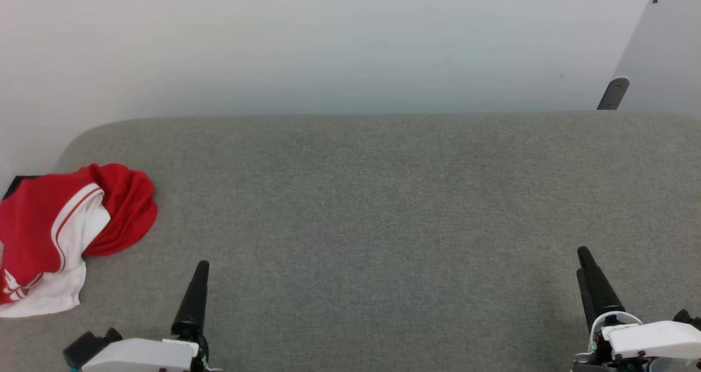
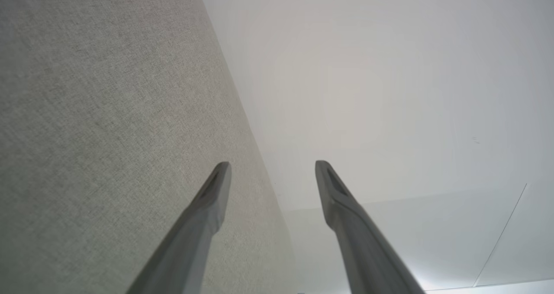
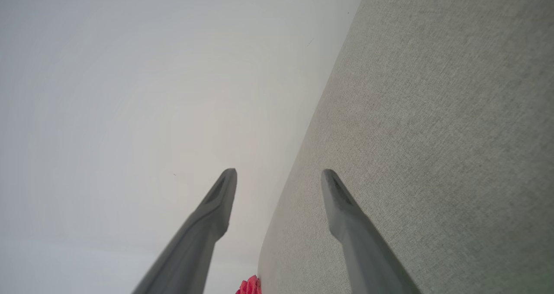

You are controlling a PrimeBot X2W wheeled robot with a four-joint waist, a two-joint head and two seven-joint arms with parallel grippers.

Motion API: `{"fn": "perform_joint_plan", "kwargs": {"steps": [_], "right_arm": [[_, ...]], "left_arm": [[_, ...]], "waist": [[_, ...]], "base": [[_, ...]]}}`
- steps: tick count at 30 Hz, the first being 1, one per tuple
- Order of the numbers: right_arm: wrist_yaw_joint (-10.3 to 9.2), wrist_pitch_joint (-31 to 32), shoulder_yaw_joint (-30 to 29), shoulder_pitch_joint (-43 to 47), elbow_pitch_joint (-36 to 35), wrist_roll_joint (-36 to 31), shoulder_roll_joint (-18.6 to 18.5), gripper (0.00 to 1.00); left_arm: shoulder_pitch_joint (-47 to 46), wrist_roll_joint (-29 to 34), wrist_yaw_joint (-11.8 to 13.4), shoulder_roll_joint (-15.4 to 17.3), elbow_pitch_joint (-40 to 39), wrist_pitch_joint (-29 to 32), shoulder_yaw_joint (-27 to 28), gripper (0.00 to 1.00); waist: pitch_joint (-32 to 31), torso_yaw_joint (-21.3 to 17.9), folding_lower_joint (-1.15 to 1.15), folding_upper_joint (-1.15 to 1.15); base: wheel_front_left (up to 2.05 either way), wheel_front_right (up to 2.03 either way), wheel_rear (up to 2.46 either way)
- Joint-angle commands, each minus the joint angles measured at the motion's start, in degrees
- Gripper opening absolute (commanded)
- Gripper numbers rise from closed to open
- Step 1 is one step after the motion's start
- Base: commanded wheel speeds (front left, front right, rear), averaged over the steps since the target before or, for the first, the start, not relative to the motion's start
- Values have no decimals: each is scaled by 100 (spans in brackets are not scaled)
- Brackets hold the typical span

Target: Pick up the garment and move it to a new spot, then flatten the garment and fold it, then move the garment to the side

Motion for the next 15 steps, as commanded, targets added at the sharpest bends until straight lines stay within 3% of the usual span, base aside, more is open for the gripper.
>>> {"fn": "perform_joint_plan", "kwargs": {"steps": [1, 15], "right_arm": [[2, -48, 43, -169, -66, -111, -62, 100], [2, -304, 167, -273, 130, -1734, -225, 100]], "left_arm": [[-36, 110, 22, 79, -121, -51, -25, 100], [7, 1470, 283, 497, -215, -459, -362, 100]], "waist": [[-3, 0, 0, 0], [-63, -3, 0, 0]], "base": [[0, 0, 0], [0, 0, 0]]}}
